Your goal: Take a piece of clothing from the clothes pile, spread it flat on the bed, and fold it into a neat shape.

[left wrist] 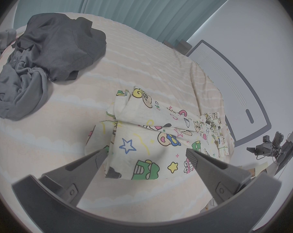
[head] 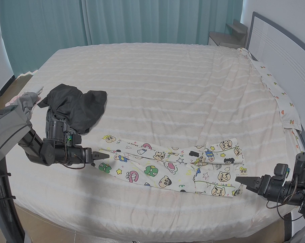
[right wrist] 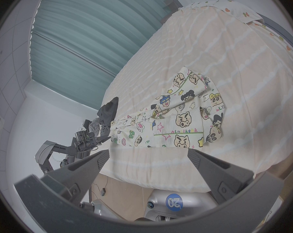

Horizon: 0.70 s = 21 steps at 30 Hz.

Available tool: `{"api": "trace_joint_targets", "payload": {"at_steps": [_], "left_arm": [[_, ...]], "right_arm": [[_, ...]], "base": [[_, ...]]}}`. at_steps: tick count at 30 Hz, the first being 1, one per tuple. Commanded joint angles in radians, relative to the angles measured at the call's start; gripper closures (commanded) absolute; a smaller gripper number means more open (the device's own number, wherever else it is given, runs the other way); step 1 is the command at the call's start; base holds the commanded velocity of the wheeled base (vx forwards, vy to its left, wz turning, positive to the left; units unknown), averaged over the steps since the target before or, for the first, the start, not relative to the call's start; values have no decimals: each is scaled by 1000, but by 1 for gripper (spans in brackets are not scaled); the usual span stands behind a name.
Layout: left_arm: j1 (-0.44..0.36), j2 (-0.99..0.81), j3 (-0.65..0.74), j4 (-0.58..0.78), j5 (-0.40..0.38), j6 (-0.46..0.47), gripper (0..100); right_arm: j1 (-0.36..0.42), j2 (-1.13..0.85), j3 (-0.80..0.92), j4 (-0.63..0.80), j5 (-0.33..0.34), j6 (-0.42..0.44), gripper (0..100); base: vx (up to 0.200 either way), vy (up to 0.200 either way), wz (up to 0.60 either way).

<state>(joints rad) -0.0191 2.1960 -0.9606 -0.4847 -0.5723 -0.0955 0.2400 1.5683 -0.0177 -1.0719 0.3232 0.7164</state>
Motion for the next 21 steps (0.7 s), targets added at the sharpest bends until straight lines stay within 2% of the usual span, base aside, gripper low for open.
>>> {"api": "trace_joint_targets", "payload": {"at_steps": [1, 12, 13, 21], "left_arm": [[-5, 33, -4, -9, 0, -3, 0], [-22, 39, 3, -9, -1, -4, 0], [-22, 39, 3, -9, 0, -7, 100], [-16, 34, 25, -9, 2, -6, 100]], "right_arm": [[5, -1, 18, 0, 0, 0, 0], [5, 1, 18, 3, 0, 0, 0], [5, 1, 18, 3, 0, 0, 0], [5, 7, 18, 3, 0, 0, 0]], "base": [[0, 0, 0], [0, 0, 0], [0, 0, 0], [0, 0, 0]]}}
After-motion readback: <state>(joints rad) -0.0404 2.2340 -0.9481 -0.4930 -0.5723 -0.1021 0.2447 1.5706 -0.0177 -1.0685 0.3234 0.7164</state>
